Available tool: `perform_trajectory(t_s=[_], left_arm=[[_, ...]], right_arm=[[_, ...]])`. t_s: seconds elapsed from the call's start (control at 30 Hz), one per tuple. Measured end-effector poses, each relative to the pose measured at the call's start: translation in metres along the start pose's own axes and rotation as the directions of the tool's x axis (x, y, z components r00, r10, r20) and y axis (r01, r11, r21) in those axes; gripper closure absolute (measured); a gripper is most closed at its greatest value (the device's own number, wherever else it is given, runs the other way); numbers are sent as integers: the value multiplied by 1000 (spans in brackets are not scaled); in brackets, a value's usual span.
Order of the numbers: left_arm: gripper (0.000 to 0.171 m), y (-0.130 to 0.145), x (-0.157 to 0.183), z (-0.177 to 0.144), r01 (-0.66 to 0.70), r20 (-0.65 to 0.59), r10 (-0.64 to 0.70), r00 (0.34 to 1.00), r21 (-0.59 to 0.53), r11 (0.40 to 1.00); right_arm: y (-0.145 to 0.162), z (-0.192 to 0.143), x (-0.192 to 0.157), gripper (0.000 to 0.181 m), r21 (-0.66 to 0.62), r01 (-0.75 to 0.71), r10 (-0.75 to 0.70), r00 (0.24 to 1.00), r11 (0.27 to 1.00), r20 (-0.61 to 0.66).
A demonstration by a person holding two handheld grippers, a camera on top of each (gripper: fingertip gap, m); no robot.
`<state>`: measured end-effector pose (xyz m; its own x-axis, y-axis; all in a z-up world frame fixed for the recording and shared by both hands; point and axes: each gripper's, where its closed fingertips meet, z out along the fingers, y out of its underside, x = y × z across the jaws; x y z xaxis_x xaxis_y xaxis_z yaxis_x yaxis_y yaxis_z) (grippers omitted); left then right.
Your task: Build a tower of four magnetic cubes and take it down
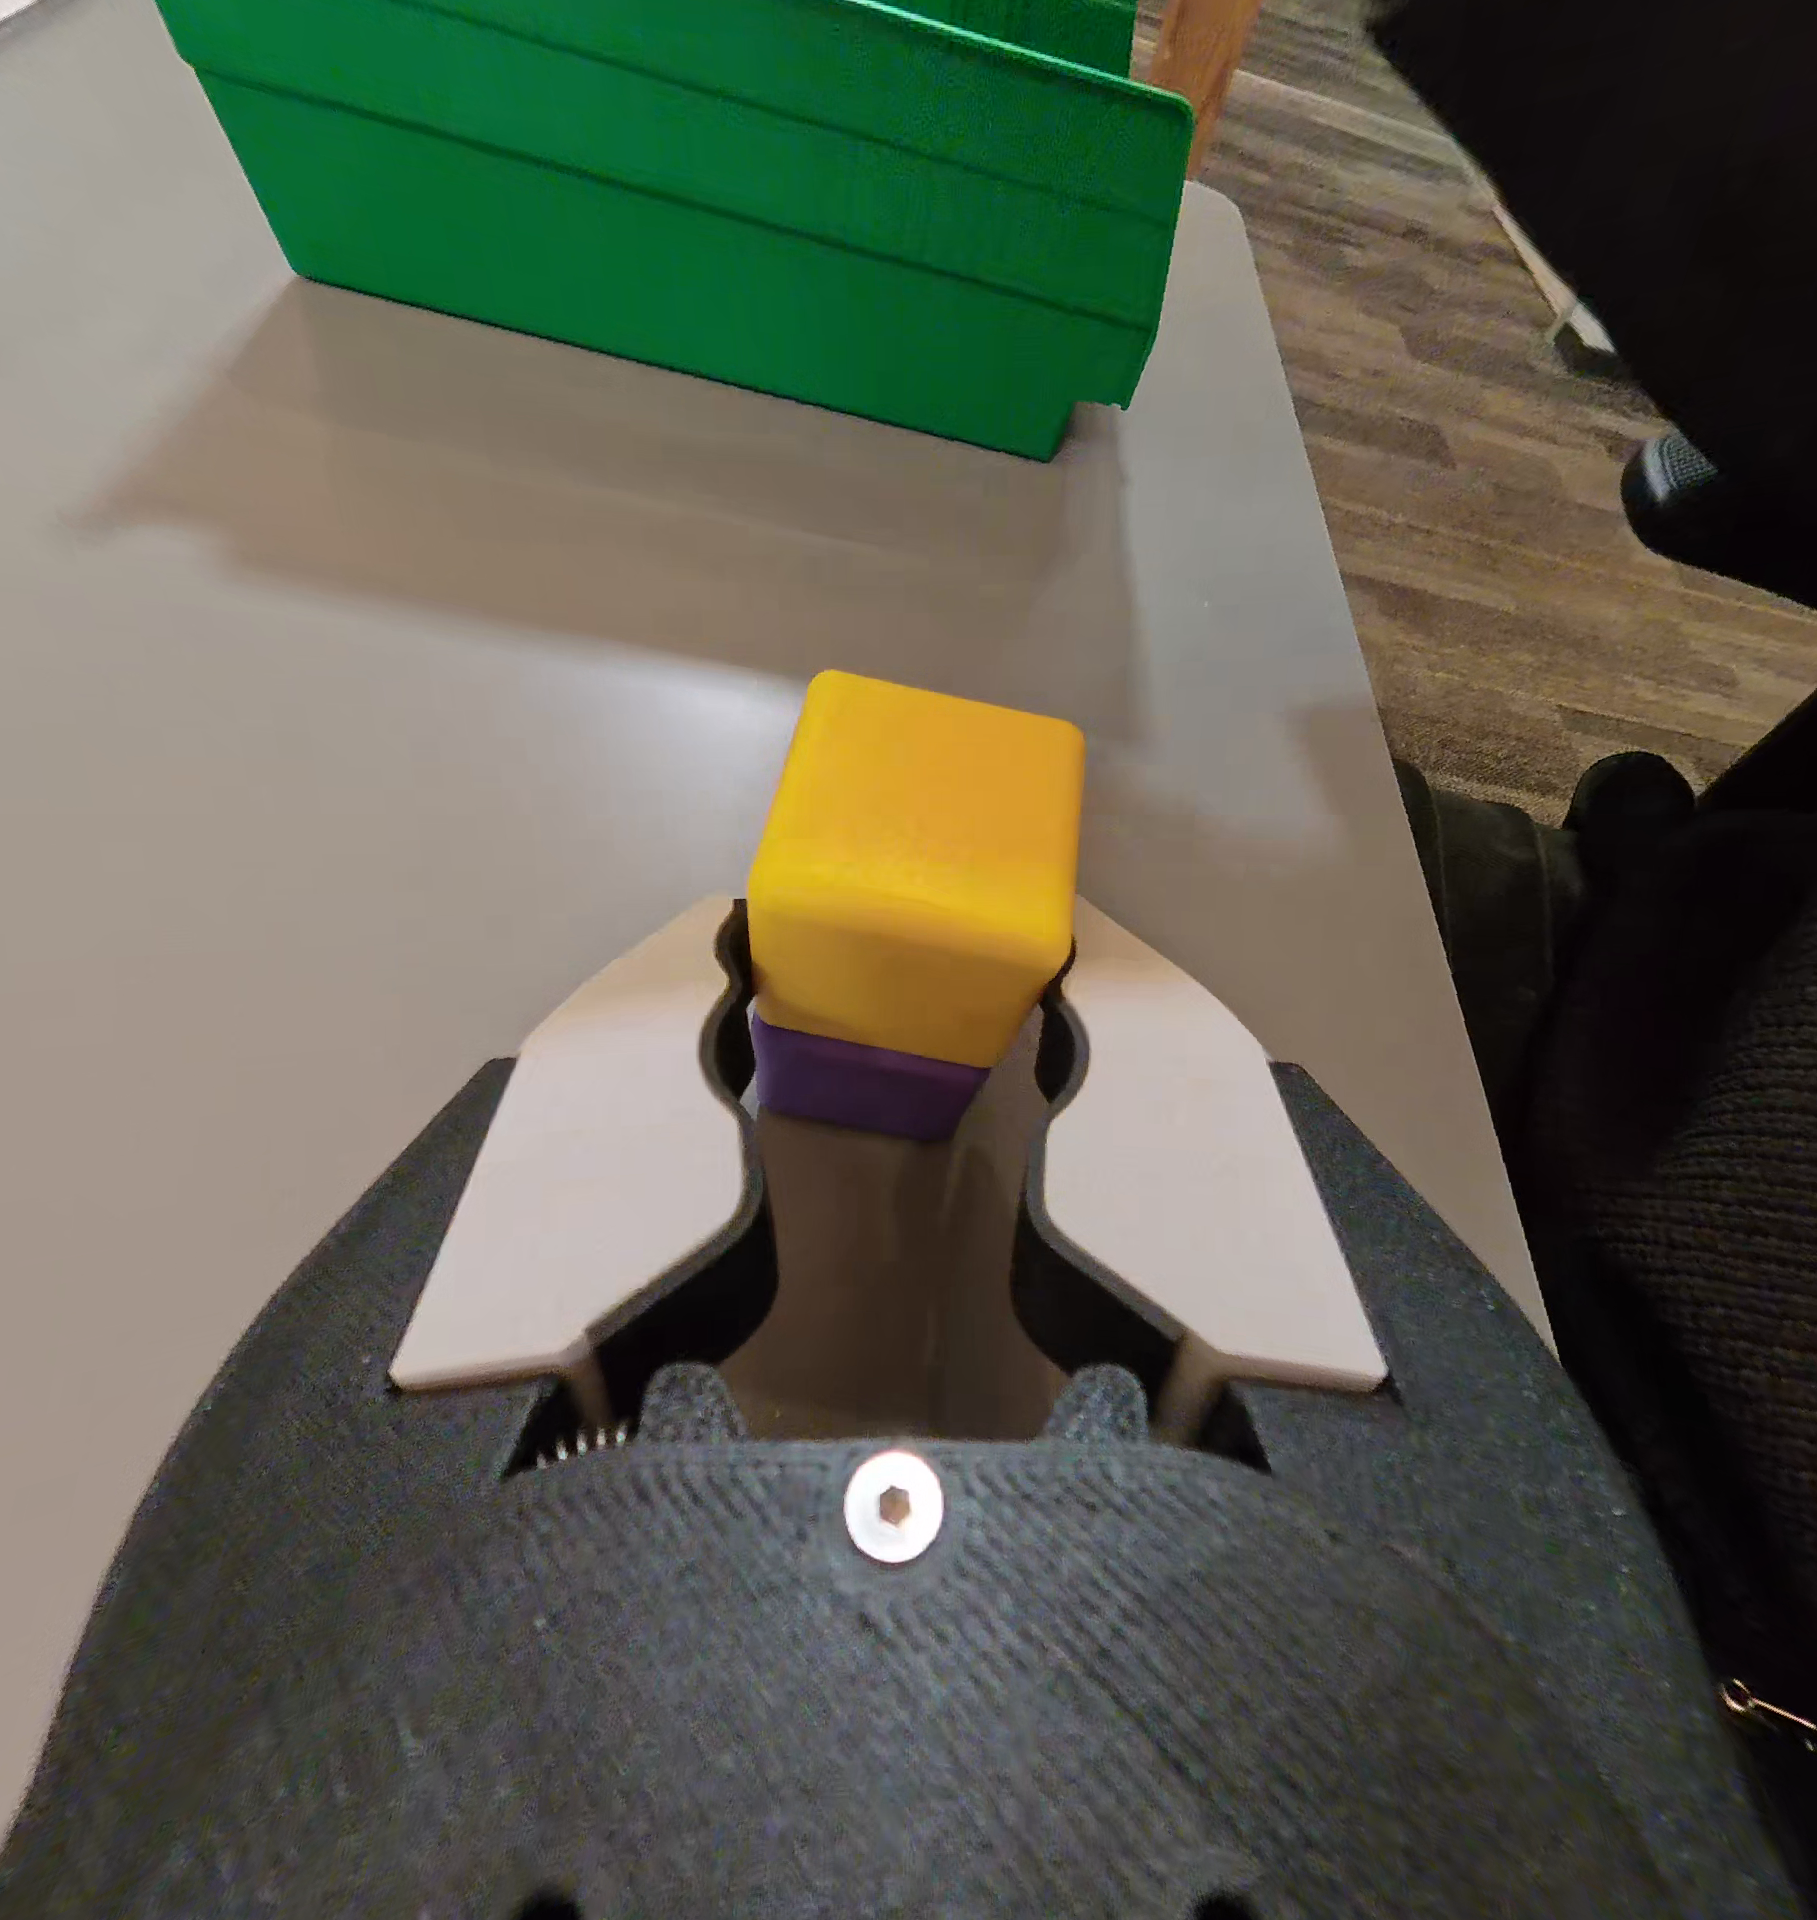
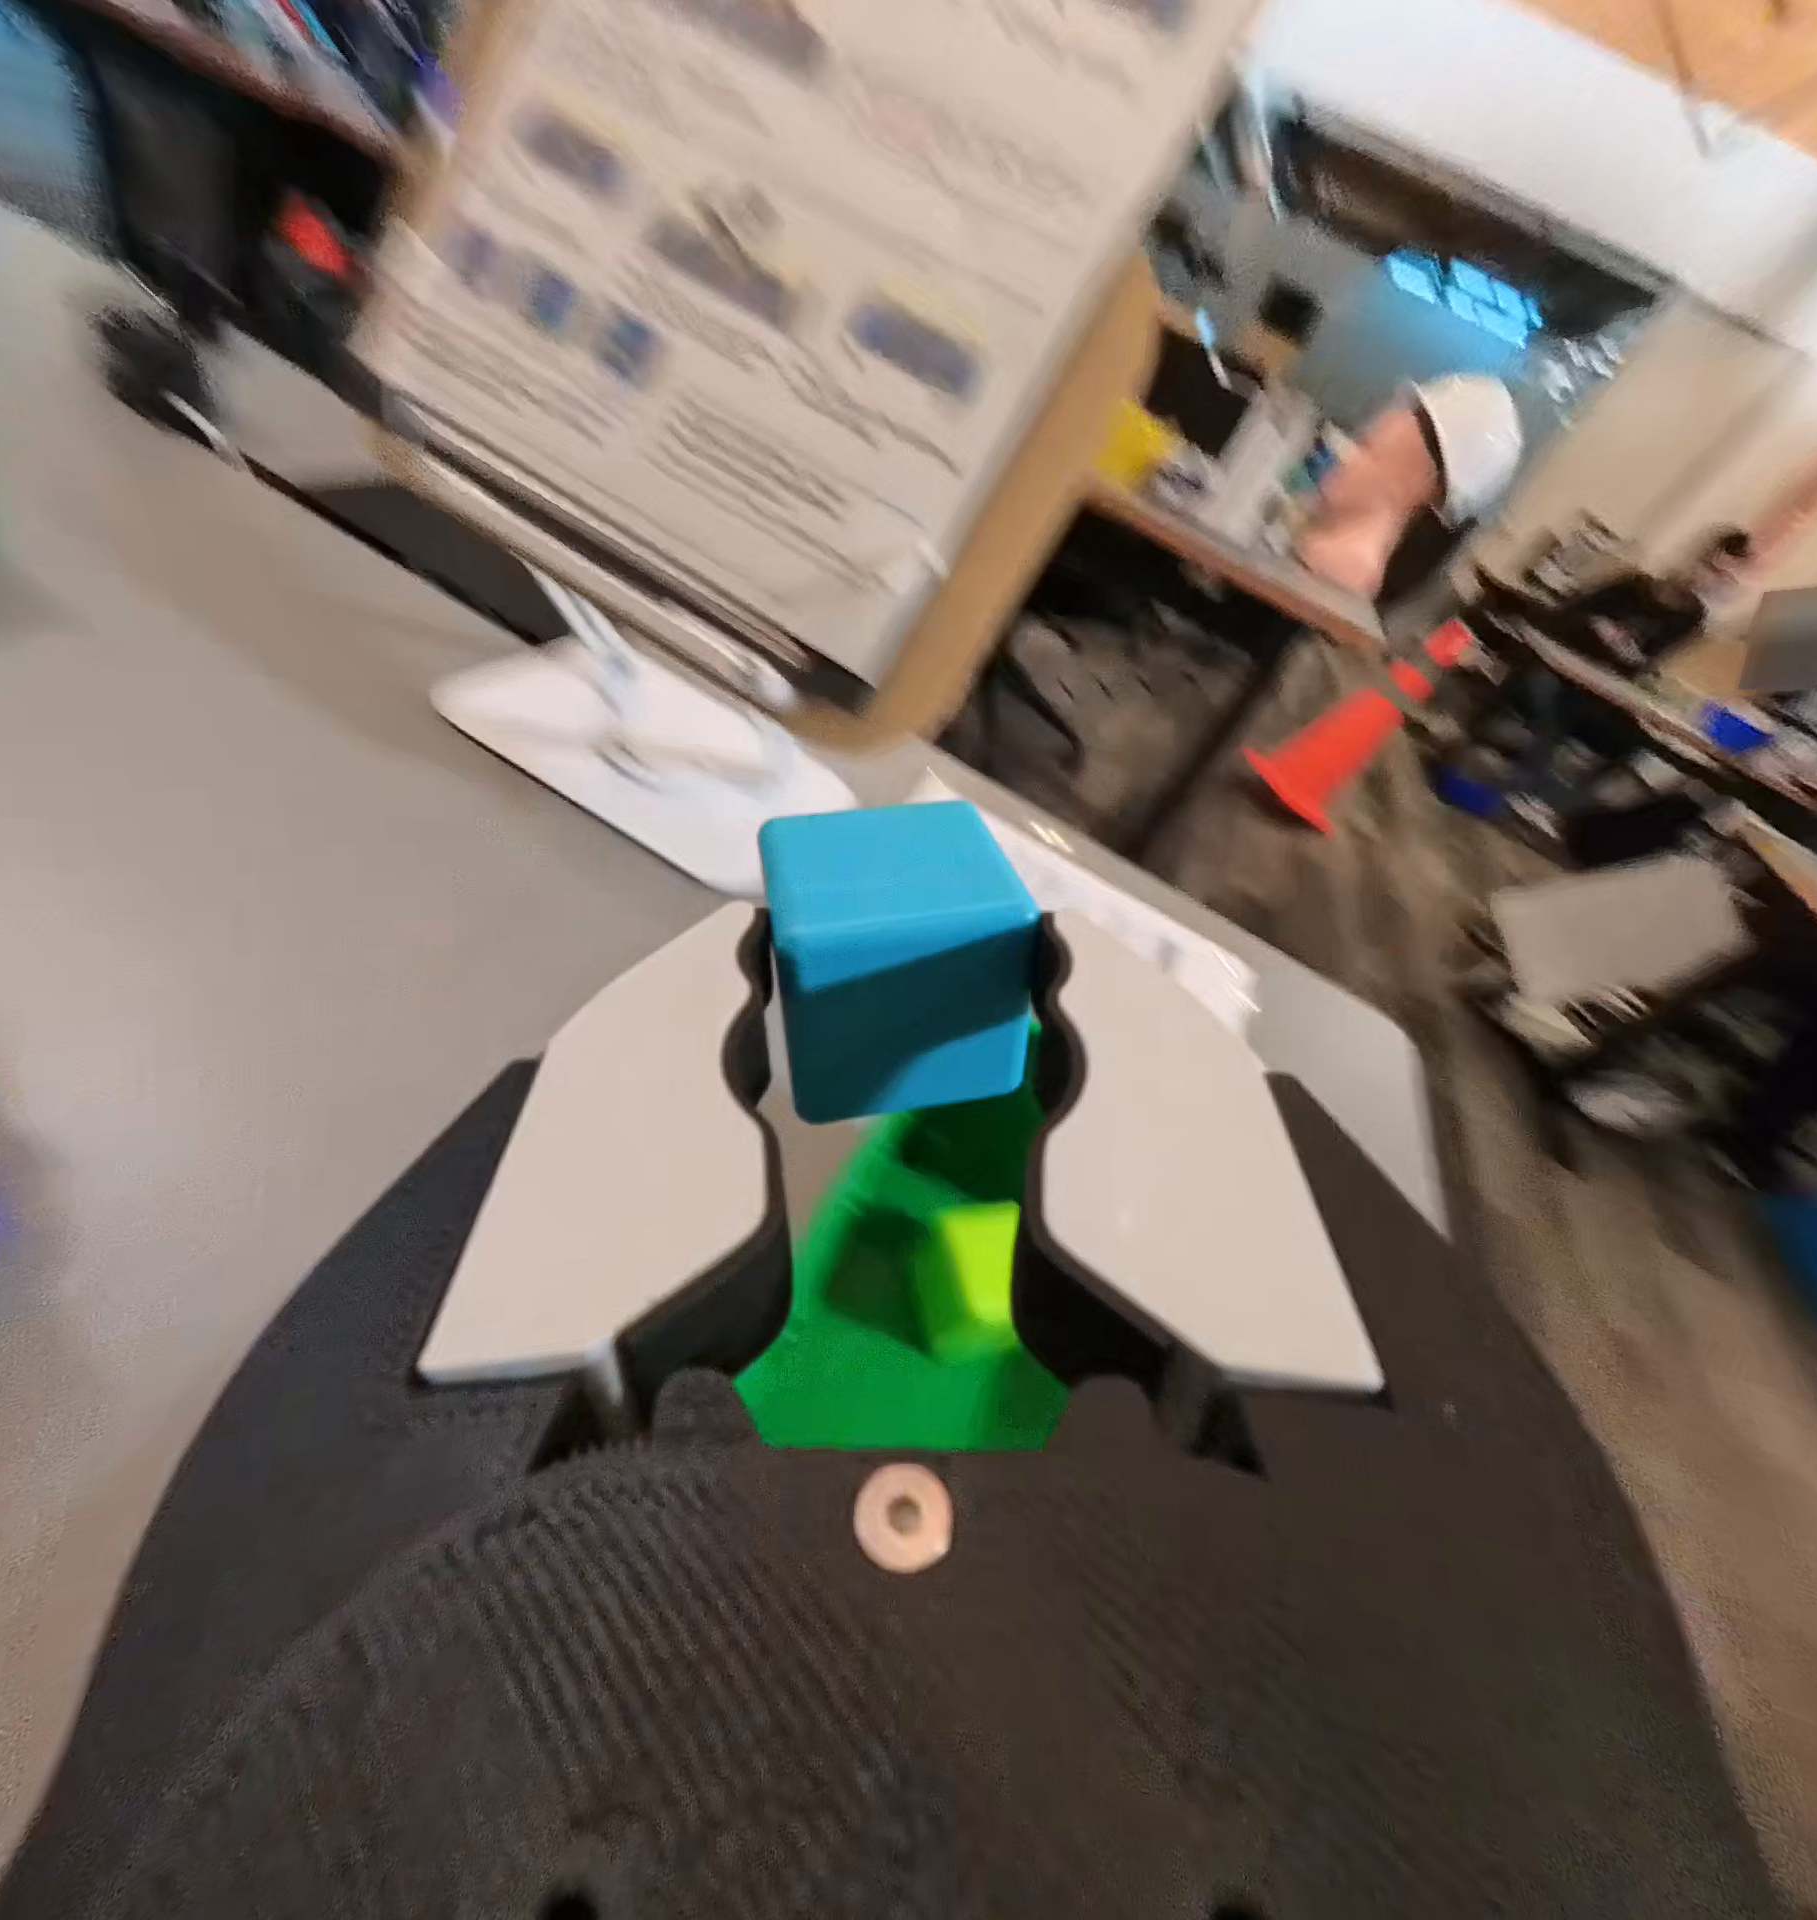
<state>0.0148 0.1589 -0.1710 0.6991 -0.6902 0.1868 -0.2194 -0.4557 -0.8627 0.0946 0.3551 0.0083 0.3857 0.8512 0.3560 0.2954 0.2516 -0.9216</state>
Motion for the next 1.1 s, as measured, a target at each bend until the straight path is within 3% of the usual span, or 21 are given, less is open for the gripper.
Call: perform_trajectory(t_s=[0.07,0.13,0.27,0.33,0.4,0.6,0.77,0.83,0.93,1.03,1.1], left_arm=[[119,0,0,0,0,0,0,1000,0,1000],[119,0,0,0,0,-1,0,1000,0,1000],[119,1,0,1,-15,8,15,1000,-6,1000],[119,1,1,1,-21,12,21,1000,-9,1000],[119,1,1,1,-24,14,24,1000,-10,1000],[119,1,1,1,-29,17,29,999,-11,1000],[119,1,1,1,-28,17,28,999,-11,1000],[119,1,0,1,-23,14,23,1000,-9,1000],[119,1,0,1,-22,13,22,1000,-8,1000],[104,2,-3,2,-17,39,18,999,-19,1000],[94,1,-4,1,-20,50,21,998,-16,1000]], right_arm=[[39,4,41,132,-215,29,-41,998,976,-53],[94,7,70,132,-462,33,-56,998,886,-35],[195,-4,104,131,-826,121,-111,991,551,72],[224,-11,116,131,-897,183,-151,980,401,133],[243,-14,115,132,-924,228,-134,972,306,195],[258,-16,105,132,-938,284,-115,957,200,265],[237,-15,92,114,-930,242,-88,970,278,226],[210,-11,84,114,-899,202,-76,979,388,187],[150,-4,56,116,-772,153,-45,986,617,159],[80,-1,-4,120,-543,104,13,978,834,207],[42,-7,-59,131,-386,80,49,948,919,314]])
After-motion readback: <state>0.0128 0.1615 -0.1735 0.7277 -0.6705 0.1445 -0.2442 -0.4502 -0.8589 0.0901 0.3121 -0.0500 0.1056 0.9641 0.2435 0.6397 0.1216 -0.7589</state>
